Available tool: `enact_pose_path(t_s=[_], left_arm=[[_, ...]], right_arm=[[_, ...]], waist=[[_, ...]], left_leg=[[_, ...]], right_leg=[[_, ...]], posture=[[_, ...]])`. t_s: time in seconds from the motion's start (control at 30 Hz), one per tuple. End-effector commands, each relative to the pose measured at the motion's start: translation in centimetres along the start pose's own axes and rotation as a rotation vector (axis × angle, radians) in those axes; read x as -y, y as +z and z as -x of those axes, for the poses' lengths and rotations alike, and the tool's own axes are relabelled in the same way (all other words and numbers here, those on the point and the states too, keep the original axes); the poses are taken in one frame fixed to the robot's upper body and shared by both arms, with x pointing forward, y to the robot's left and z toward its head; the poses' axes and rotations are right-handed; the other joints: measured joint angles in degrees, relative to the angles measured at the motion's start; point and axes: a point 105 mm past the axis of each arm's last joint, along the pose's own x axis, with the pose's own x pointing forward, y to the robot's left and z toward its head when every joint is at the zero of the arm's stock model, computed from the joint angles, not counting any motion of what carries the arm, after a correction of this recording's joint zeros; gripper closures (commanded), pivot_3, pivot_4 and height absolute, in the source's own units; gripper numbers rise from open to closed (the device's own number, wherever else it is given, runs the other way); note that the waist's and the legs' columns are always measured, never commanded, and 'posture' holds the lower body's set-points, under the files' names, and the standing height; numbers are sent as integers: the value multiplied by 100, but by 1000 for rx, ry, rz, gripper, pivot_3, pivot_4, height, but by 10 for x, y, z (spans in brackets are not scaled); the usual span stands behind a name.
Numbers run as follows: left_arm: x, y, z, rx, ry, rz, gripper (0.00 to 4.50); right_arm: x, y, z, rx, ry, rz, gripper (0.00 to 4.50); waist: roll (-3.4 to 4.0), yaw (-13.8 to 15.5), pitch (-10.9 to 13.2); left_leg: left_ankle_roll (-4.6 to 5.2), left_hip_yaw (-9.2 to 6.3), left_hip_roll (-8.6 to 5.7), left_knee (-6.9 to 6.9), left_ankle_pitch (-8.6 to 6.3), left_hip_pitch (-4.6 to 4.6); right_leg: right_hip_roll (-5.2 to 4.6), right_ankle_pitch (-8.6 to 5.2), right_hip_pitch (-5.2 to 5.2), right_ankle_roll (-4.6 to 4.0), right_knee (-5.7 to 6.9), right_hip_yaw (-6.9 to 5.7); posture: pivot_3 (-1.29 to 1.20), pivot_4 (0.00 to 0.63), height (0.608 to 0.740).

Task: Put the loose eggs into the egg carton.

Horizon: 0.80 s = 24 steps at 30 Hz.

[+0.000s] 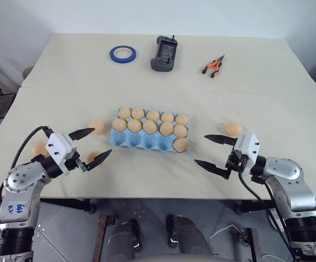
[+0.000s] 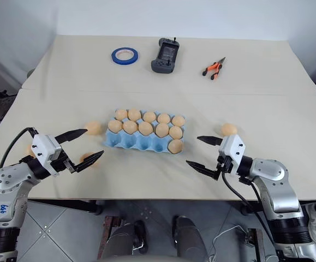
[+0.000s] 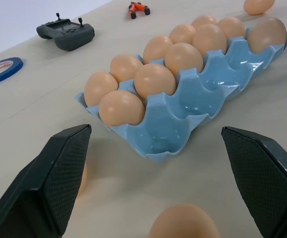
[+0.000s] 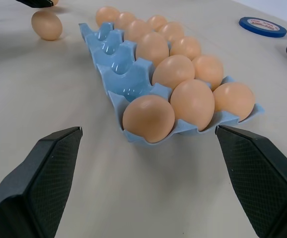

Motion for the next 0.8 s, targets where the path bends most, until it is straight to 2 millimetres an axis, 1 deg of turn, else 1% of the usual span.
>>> enact_pose_path(t_s=[0.03, 0.07, 0.13, 0.2, 0.3, 0.4, 0.5, 0.67, 0.8], left_arm=[[-1, 10, -2, 36, -6, -4, 16], [0, 12, -3, 47, -12, 7, 16], [4, 18, -7, 73, -51, 22, 16], [10, 22, -11, 88, -103, 24, 16], [21, 25, -19, 92, -191, -2, 16], [33, 29, -30, 113, -265, -8, 16], [42, 34, -43, 153, -321, 13, 16], [56, 35, -54, 167, -412, -3, 16], [56, 37, -58, 182, -405, -3, 16]], right_arm=[[5, 10, 1, 44, -46, 26, 0], [6, 10, 1, 49, -60, 23, 0], [17, 14, 7, 73, -142, 7, 0], [29, 15, 18, 87, -235, -5, 0], [46, 12, 39, 86, -382, -8, 0], [58, 3, 63, 68, -528, -14, 0], [66, -11, 83, 31, -641, -24, 0], [74, -28, 95, -12, -729, -59, 0], [80, -34, 91, -38, -717, -86, 0]], waist=[[0, -1, 0], [0, -1, 0], [0, 3, 0], [0, 9, 0], [0, 45, 0], [-1, 109, -1], [0, 133, -1], [0, 97, -1], [1, 93, 0]], left_leg=[[0, 0, 0, 0, 0, 0], [0, 0, 0, 2, 0, 0], [0, -1, 0, 5, 0, 0], [0, -1, 0, 8, 0, -1], [0, -1, -1, 12, 0, -1], [0, -2, -1, 13, -1, 0], [0, -3, -2, 21, -1, 0], [6, 0, -1, 40, -3, 0], [8, -2, 2, 55, -1, 2]], right_leg=[[0, 0, 0, 0, 0, 0], [0, 0, 1, 0, 1, 0], [0, 0, 0, 0, 5, 0], [-1, 0, 0, 0, 7, 0], [-2, 0, 4, 0, 7, -1], [-2, -1, 5, -1, 7, -1], [-1, -2, 6, -4, 8, -1], [1, 0, 12, 0, 15, 4], [4, 1, 12, 1, 29, 5]], posture=[[0, 150, 740], [0, 150, 740], [0, 150, 740], [0, 150, 740], [0, 150, 740], [0, 150, 740], [0, 150, 740], [0, 150, 740], [0, 150, 740]])
